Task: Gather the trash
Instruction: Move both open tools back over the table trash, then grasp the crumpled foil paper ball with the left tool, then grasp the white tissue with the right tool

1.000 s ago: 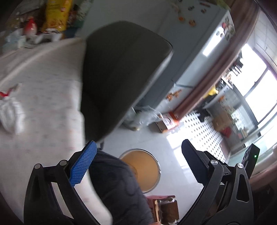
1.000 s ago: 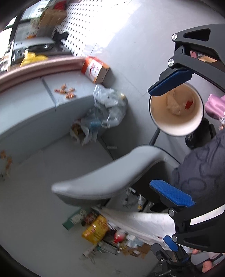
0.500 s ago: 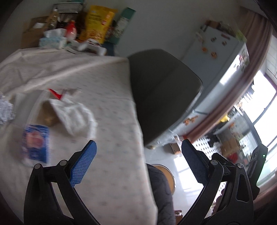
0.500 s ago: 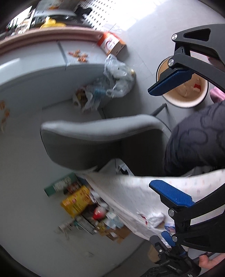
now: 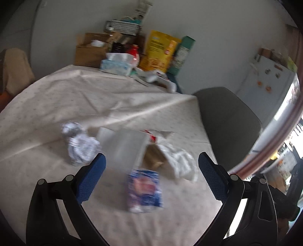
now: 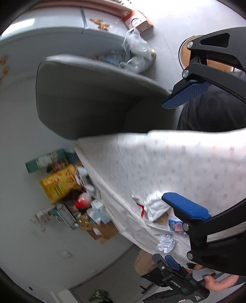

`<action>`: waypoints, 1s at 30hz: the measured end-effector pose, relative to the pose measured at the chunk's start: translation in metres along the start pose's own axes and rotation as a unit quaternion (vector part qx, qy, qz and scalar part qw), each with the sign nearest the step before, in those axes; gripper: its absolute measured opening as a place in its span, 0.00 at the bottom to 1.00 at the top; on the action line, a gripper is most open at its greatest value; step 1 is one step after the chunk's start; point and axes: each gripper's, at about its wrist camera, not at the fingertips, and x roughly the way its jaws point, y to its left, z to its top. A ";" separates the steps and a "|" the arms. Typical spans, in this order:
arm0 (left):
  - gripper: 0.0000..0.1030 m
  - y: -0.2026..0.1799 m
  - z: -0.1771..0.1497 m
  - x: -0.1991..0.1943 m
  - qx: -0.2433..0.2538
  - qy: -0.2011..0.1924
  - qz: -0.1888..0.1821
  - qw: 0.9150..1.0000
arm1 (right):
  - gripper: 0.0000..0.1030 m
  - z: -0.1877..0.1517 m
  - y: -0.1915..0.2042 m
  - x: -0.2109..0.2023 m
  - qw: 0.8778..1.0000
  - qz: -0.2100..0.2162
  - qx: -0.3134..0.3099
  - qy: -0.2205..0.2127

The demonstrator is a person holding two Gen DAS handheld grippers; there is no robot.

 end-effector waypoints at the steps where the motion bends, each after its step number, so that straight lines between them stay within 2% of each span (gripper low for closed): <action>1: 0.94 0.005 0.001 0.001 -0.003 -0.001 0.004 1.000 | 0.85 0.001 0.008 0.006 1.000 0.003 -0.006 0.005; 6: 0.94 0.039 0.008 0.007 -0.026 -0.002 0.025 0.999 | 0.82 0.003 0.038 0.030 0.999 0.018 -0.029 0.023; 11: 0.94 0.063 0.011 0.015 -0.042 -0.004 0.049 0.998 | 0.74 0.002 0.061 0.059 0.997 0.035 -0.044 0.050; 18: 0.94 0.092 0.009 0.037 -0.065 0.011 0.073 0.995 | 0.68 -0.004 0.084 0.100 0.993 0.046 -0.063 0.089; 19: 0.90 0.094 0.008 0.040 -0.065 0.013 0.077 0.995 | 0.67 -0.005 0.087 0.104 0.992 0.048 -0.066 0.093; 20: 0.81 0.096 0.008 0.042 -0.068 0.016 0.077 0.995 | 0.66 -0.006 0.089 0.107 0.992 0.049 -0.068 0.096; 21: 0.74 0.099 0.007 0.044 -0.073 0.019 0.076 0.994 | 0.61 -0.007 0.091 0.109 0.991 0.049 -0.070 0.099; 22: 0.47 0.102 0.006 0.047 -0.081 0.026 0.072 0.994 | 0.49 -0.008 0.094 0.112 0.991 0.051 -0.073 0.104; 23: 0.24 0.104 0.006 0.051 -0.088 0.038 0.069 0.993 | 0.28 -0.009 0.096 0.115 0.990 0.053 -0.076 0.110; 25: 0.21 0.106 0.004 0.049 -0.097 0.039 0.067 0.992 | 0.06 -0.012 0.100 0.120 0.986 0.062 -0.082 0.131; 30: 0.20 0.098 0.006 0.027 -0.087 0.010 0.060 0.994 | 0.03 -0.013 0.101 0.105 0.986 0.078 -0.084 0.119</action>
